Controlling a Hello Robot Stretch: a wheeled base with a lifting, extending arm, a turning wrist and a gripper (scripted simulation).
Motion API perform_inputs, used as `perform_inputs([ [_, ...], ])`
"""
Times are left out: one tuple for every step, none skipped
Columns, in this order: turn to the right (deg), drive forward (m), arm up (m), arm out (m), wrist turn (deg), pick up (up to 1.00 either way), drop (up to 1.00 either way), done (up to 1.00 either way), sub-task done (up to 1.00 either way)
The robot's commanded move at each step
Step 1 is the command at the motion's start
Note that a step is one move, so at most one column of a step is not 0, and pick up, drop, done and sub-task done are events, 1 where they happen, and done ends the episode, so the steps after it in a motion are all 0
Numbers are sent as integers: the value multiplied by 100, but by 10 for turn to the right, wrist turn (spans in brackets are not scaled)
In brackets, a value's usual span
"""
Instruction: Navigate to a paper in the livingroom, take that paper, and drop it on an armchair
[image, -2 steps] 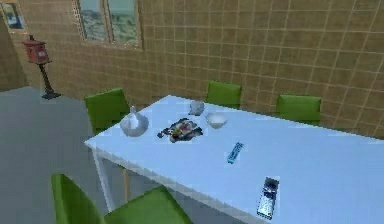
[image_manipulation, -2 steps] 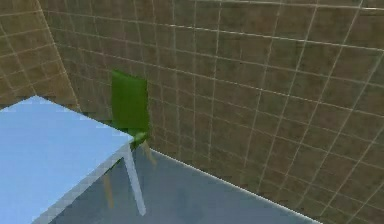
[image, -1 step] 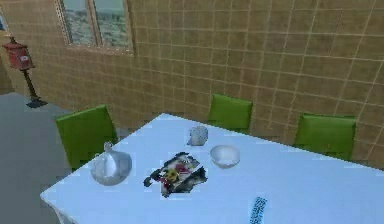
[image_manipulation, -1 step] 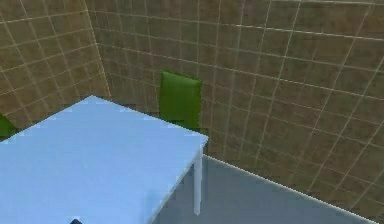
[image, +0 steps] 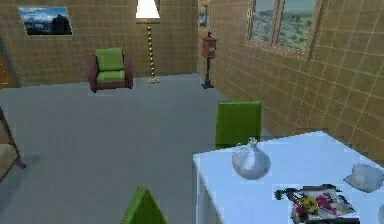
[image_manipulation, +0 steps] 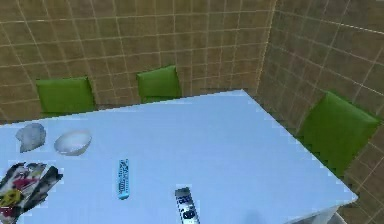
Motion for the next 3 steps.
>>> perform_inputs([
  [-450, 0, 0, 0, 0, 0, 0, 0, 0],
  [-120, 0, 0, 0, 0, 0, 0, 0, 0],
  [0, 0, 50, 0, 0, 0, 0, 0, 0],
])
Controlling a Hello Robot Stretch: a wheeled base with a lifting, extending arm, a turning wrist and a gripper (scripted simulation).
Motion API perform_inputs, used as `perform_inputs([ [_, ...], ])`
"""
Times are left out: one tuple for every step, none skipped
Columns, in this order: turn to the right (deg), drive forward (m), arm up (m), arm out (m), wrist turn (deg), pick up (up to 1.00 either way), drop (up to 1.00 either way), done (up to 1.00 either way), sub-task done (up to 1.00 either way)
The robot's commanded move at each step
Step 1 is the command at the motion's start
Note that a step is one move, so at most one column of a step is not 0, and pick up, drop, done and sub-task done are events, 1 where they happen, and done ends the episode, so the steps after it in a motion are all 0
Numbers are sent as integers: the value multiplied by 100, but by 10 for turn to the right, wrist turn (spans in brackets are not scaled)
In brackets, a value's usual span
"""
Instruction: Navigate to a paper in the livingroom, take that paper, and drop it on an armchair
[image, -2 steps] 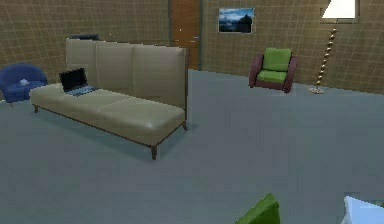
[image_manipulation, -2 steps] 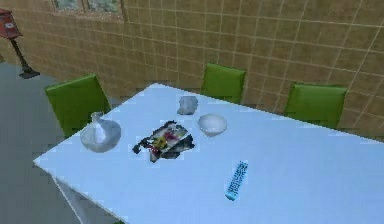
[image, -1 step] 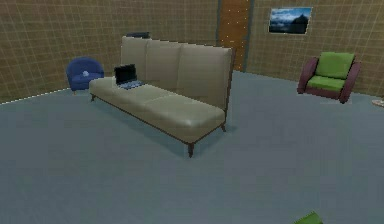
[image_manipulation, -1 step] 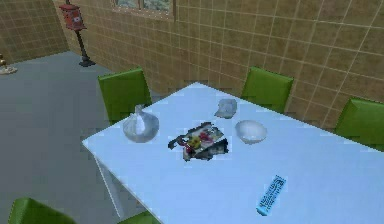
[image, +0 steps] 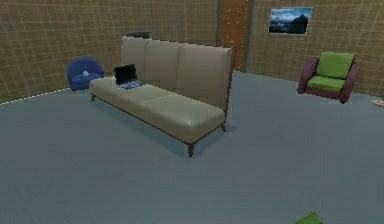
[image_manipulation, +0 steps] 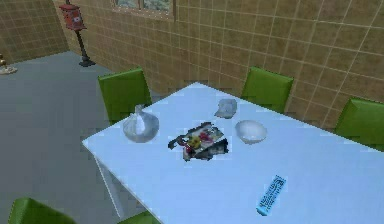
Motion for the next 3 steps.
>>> perform_inputs([
  [0, 0, 34, 0, 0, 0, 0, 0, 0],
  [0, 0, 0, 32, 0, 0, 0, 0, 0],
  [0, 0, 0, 0, 450, 0, 0, 0, 0],
])
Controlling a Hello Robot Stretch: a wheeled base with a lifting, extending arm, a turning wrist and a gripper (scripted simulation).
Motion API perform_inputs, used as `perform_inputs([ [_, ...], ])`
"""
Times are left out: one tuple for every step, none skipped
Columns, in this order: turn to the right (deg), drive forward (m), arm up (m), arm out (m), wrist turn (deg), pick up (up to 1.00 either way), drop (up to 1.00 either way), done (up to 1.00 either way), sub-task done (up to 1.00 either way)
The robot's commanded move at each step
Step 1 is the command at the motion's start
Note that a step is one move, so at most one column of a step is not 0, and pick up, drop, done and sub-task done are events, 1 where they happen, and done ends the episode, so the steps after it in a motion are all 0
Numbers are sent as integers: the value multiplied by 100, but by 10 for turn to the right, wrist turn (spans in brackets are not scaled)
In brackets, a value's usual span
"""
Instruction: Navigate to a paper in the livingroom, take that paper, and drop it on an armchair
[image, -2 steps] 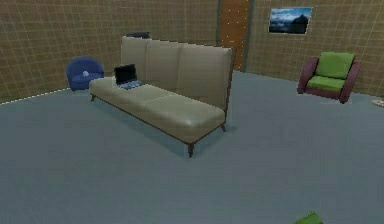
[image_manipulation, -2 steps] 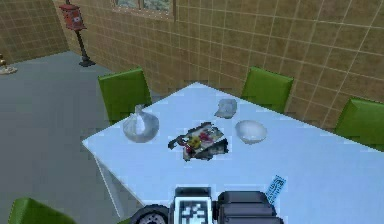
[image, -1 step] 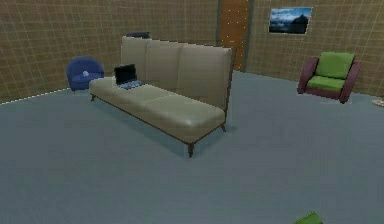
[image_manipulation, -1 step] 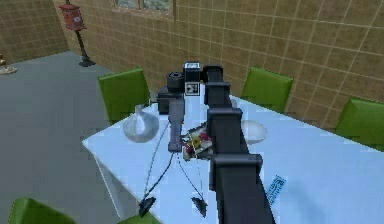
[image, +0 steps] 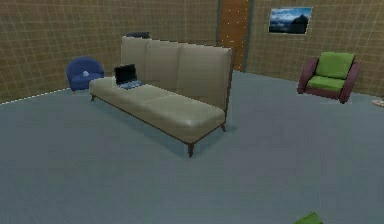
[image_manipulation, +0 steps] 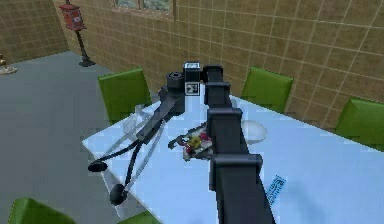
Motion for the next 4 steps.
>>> perform_inputs([
  [0, 0, 0, 0, 450, 0, 0, 0, 0],
  [0, 0, 0, 0, 450, 0, 0, 0, 0],
  [0, 0, 0, 0, 450, 0, 0, 0, 0],
  [0, 0, -30, 0, 0, 0, 0, 0, 0],
])
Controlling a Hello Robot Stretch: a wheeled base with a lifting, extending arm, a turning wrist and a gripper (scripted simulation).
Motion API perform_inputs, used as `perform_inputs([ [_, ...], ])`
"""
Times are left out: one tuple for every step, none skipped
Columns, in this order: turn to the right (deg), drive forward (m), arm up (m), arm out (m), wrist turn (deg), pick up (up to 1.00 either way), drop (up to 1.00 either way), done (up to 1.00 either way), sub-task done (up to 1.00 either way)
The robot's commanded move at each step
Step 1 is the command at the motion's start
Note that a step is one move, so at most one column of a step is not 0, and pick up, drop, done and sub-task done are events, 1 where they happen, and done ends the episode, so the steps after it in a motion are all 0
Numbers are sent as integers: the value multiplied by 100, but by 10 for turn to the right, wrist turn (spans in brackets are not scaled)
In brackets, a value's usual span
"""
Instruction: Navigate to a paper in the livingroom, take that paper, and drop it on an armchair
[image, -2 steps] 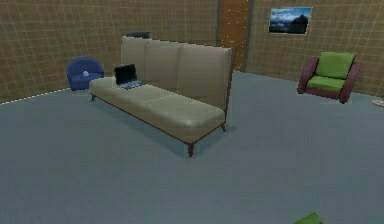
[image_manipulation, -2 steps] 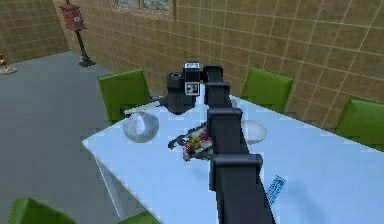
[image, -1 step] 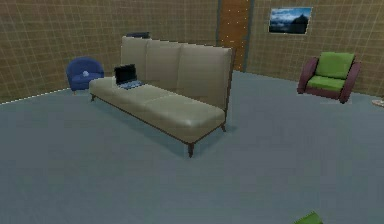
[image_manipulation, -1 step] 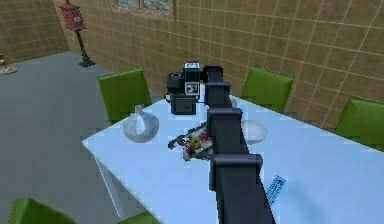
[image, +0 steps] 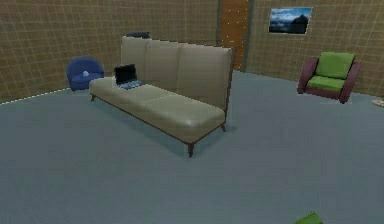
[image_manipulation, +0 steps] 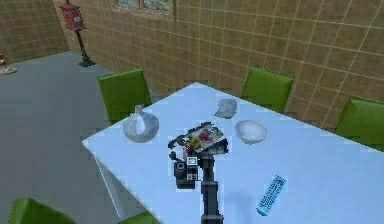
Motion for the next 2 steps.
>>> perform_inputs([
  [0, 0, 0, 0, 0, 100, 0, 0, 0],
  [0, 0, 10, 0, 0, 0, 0, 0, 0],
])
